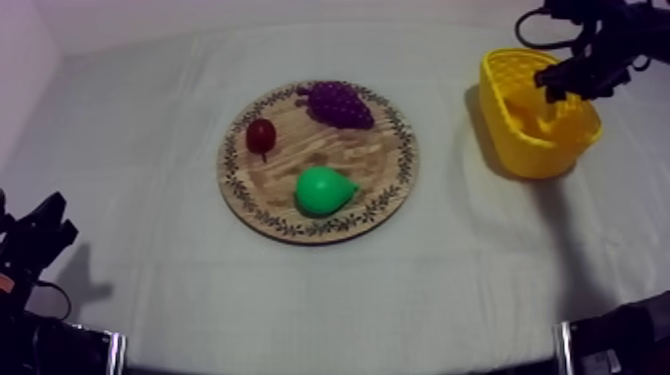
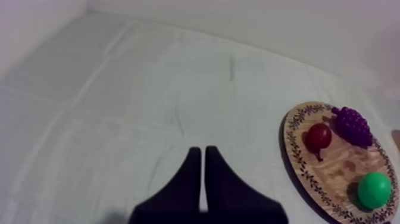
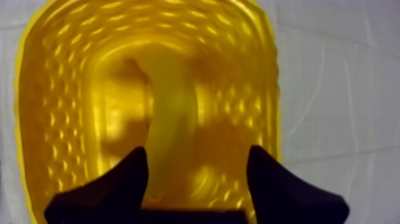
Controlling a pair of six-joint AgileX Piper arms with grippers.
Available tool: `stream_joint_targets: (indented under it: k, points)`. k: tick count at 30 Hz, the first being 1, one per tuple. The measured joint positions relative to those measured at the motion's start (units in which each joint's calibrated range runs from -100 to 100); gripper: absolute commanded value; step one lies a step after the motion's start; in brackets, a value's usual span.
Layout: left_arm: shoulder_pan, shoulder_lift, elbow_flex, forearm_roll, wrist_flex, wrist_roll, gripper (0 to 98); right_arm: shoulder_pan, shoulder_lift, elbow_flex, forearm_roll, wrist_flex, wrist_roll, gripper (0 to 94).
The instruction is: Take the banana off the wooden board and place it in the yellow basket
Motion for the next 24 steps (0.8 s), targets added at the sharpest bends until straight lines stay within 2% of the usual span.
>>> stream_joint_targets:
  k: [3,7,18,24]
  points:
    - [0.00,0.00,0.00,0.00,0.00,0.00,0.0,0.26,-3.49,1.93,-1.46,-1.23,0.85,14.2]
    - [0.00,0.00,0.00,0.00,0.01,0.00,0.0,0.23,-10.86,6.43,-2.24,-4.38,1.06,3.8]
    - [0.00,0.00,0.00,0.00,0.01,0.00,0.0,-2.18,-36.99,22.72,-4.73,-10.08,1.24,0.5]
    - [0.00,0.00,0.00,0.00,0.01,0.00,0.0,-2.43,-51.53,34.17,-5.91,-16.55,2.36,0.4]
